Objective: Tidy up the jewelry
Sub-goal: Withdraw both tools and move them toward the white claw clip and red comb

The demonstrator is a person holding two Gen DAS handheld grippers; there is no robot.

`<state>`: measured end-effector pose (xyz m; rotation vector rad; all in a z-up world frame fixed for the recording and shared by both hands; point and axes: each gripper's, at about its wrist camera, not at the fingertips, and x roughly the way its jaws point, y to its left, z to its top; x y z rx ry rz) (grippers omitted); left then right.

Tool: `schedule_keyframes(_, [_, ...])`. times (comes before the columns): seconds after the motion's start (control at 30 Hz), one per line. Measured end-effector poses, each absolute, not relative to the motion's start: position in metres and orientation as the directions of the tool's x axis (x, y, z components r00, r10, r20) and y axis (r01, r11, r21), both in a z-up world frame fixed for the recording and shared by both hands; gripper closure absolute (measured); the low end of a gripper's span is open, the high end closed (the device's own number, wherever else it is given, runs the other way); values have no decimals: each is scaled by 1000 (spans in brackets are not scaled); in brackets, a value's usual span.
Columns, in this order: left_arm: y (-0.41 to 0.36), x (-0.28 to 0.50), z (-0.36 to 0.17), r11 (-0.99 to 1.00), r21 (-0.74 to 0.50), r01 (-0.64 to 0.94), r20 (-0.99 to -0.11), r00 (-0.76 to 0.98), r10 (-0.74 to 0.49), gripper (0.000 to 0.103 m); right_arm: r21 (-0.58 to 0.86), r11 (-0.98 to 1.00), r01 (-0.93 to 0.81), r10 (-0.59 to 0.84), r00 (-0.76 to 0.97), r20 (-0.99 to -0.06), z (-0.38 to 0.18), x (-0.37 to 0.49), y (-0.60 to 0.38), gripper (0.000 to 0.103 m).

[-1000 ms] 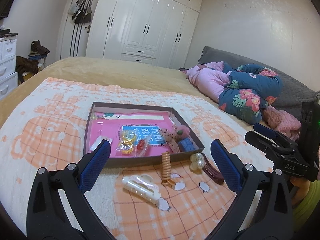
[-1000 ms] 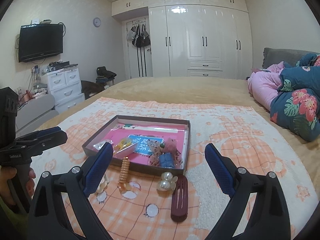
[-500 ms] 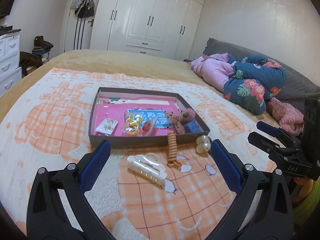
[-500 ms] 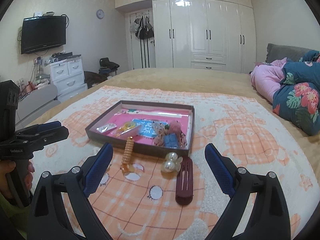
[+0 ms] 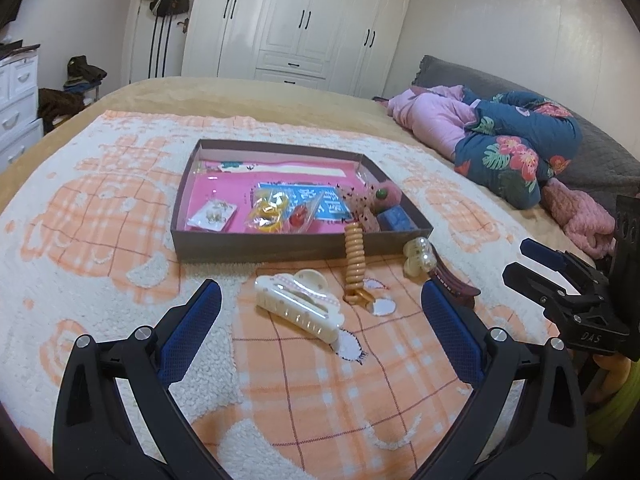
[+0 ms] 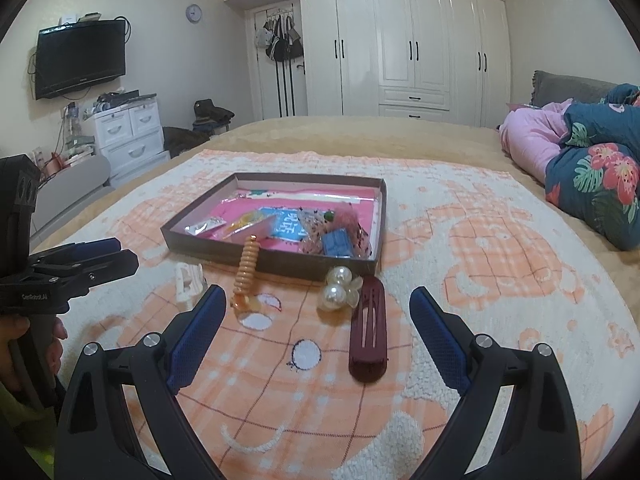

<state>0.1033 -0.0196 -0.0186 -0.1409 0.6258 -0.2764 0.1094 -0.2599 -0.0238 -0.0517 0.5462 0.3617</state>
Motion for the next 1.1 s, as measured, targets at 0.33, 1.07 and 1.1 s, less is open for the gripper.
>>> schedule_keyframes(0.33, [-21,116,-42,953,-226,200,-608,736,-298,11,40,940,-339,301,768,-566,-43,125,-257,13])
schedule_keyframes(1.07, [-29,153,-72,959,-224,176,-663,693,-282,11,22,972,-234,181,685,-706,-94,169,-270,19])
schedule_keyframes(1.1, [-29,154,-72,958,-226,176,-665,691,-283,11,22,972,-234,180,681,-710,-95,171,-270,21])
